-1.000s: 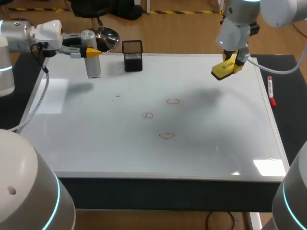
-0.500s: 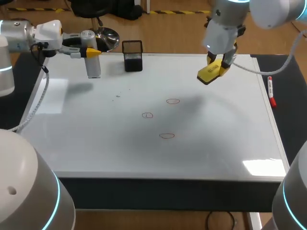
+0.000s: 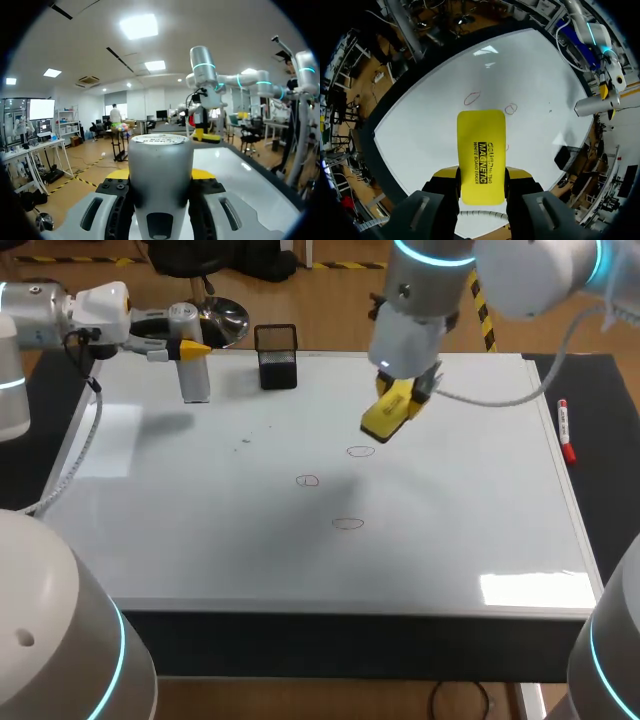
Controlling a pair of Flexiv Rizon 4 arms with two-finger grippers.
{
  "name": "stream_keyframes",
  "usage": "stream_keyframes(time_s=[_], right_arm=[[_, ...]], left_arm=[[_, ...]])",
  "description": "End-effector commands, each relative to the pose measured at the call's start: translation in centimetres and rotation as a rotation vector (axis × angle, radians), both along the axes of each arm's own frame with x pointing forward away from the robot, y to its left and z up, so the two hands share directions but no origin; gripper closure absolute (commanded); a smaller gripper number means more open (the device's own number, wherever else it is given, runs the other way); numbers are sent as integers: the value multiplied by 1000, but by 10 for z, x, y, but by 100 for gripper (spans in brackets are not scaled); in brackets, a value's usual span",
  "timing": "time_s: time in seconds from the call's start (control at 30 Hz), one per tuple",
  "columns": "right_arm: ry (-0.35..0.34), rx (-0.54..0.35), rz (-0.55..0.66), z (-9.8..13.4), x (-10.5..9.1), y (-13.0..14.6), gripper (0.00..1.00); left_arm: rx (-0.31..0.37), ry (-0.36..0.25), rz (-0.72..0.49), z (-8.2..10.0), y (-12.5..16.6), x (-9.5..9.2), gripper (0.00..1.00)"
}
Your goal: Pick up the inspection probe, press it on each red-marked spot on the whiteboard one by one, put down the probe, pick up the eraser, and wipe off all the red marks.
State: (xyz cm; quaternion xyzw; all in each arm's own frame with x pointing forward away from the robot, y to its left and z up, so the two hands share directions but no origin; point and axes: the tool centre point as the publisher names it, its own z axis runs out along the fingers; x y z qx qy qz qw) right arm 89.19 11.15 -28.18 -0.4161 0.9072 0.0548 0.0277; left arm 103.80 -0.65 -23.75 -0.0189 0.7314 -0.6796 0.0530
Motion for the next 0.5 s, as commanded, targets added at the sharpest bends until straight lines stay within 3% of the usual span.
stream_keyframes(time_s=[0.03, 0.3, 0.5], right_arm=[[-24, -38, 19, 0, -13, 29, 100], [-13, -38, 88, -10, -33, 72, 100], [28, -26, 160, -30, -40, 102, 100]], left_arm=[[1, -2, 5, 1, 0, -2, 100], [1, -2, 5, 1, 0, -2, 100], [1, -2, 5, 1, 0, -2, 100]])
